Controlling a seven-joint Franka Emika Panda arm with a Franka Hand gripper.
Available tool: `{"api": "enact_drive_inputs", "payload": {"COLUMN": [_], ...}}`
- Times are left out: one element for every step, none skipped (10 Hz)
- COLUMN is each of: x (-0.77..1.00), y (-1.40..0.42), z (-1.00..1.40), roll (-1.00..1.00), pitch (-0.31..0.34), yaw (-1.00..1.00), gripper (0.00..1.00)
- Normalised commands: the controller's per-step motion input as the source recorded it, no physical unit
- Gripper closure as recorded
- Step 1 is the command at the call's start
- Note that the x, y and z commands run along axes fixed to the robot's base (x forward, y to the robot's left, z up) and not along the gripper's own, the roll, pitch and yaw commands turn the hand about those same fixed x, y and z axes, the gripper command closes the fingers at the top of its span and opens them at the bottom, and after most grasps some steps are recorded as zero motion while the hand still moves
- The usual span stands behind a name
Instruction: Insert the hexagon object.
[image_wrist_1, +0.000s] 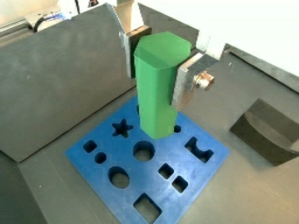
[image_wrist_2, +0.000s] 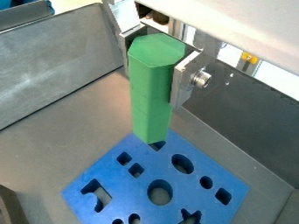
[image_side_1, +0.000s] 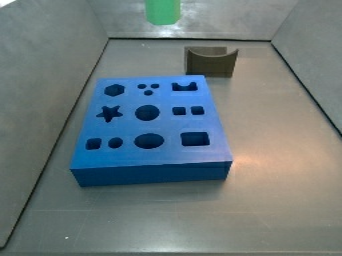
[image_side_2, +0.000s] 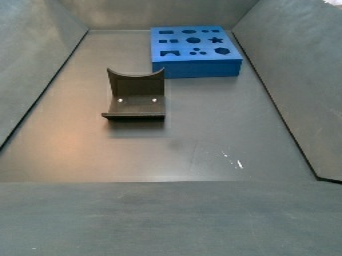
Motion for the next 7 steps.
{"api": "enact_drive_inputs", "payload": {"x": [0.00, -0.06, -0.77, -0.99, -0.88, -0.71, -0.71], "y": [0.02, 0.13, 0.57, 0.67, 0.34, 0.26, 0.26], "z": [-0.02, -0.29, -0.77, -0.82, -0.93, -0.91, -0.91], "roll": [0.00, 0.06, -0.12, -0.17, -0.15, -0.15, -0.14], "pitch": [0.000, 0.000, -0.136, -0.134, -0.067, -0.059, -0.057], "yaw": [0.00, 0.00, 0.05, 0.00, -0.45, -0.60, -0.60], "gripper": [1.00, 1.00, 1.00, 1.00, 1.00, 1.00, 1.00]}}
